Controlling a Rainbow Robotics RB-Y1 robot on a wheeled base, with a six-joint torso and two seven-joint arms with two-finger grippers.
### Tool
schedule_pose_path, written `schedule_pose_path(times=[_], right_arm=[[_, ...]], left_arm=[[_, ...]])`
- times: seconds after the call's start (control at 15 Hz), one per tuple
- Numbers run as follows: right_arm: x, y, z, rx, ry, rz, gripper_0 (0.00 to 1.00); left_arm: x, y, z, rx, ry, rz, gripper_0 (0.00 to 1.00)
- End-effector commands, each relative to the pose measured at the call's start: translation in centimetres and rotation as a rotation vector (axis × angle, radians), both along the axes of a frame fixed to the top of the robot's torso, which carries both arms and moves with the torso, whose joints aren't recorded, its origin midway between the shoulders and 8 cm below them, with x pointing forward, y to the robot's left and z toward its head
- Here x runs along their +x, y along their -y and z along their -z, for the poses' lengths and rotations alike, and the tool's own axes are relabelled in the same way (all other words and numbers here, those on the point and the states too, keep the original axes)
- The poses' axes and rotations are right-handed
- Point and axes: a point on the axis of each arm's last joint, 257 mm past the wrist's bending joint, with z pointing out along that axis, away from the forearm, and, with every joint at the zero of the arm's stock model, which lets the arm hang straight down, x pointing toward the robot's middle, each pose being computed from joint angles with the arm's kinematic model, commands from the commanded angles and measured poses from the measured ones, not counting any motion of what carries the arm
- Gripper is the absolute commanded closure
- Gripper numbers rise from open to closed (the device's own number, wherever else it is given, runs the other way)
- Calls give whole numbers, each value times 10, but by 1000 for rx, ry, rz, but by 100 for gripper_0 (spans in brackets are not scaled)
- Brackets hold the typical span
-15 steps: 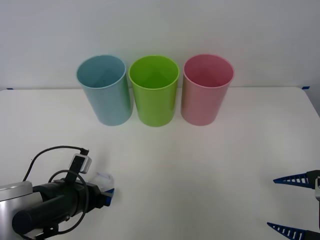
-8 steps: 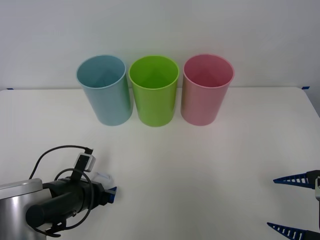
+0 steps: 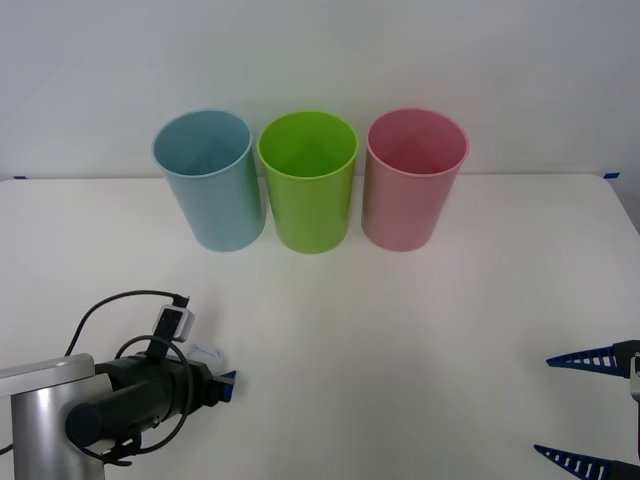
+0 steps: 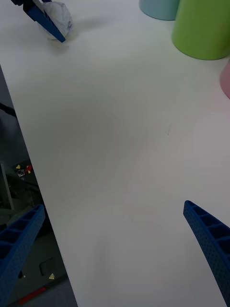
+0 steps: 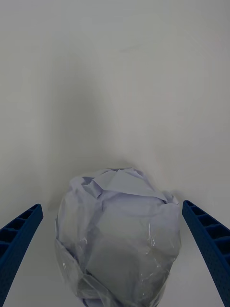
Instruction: Put cans in the blue bin and PET bottles in the pink bin and trash in the green bin.
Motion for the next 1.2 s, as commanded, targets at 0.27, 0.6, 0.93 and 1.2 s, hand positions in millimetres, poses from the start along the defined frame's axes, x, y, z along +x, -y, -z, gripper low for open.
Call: schedule_pose_path(times=[0.27,0.6,0.93,1.2], right_arm=[[0,0,0,0,0,0,0],[0,0,0,0,0,0,0],[0,0,0,0,0,0,0],[0,0,0,0,0,0,0]], left_arm=[[-1,3,4,-1,3,5,100],[-1,4,4,-6,5,5,100],[-4,7,5,-20,4,16,100],[-6,22,-1,-79,34,89,100]])
